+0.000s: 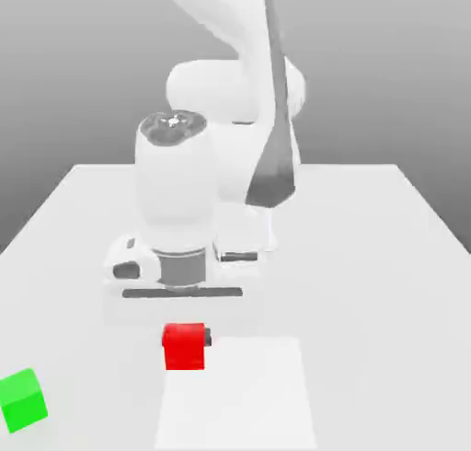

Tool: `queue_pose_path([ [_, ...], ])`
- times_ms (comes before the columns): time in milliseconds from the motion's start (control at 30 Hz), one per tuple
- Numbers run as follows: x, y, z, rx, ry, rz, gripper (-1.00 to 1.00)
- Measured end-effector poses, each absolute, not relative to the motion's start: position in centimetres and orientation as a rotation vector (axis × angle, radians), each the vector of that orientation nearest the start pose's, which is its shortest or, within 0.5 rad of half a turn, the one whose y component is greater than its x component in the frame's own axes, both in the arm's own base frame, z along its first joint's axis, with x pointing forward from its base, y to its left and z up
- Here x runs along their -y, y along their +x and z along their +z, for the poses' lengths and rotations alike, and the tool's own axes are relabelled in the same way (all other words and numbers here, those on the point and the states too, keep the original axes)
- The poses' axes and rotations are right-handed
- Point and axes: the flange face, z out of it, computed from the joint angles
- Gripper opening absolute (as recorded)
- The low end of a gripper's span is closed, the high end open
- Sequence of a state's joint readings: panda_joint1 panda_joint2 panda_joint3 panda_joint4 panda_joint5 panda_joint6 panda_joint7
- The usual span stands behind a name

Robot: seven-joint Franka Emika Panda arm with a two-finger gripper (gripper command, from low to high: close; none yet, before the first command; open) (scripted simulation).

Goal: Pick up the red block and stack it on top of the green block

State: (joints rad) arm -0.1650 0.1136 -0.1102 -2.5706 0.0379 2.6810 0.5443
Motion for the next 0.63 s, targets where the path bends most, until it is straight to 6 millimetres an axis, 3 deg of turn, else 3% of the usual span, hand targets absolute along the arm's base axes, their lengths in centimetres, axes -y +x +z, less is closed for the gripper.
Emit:
queue_pose_path([
  [100, 19.3, 44.1, 23.3, -1.426, -2.794, 0.004, -1.0],
  [200, 26.5, 43.7, 24.1, -1.555, -2.726, 0.002, -1.0],
  [267, 28.3, 43.6, 22.4, -1.585, -2.71, 0.001, -1.0],
  [333, 28.8, 43.5, 19.7, -1.593, -2.706, 0.001, -1.0],
  [367, 28.8, 43.4, 18.7, -1.594, -2.706, 0.001, 1.0],
  [567, 28.8, 43.4, 18.2, -1.596, -2.706, 0.0, 1.0],
  [633, 28.9, 43.5, 19.7, -1.595, -2.706, 0.0, 1.0],
])
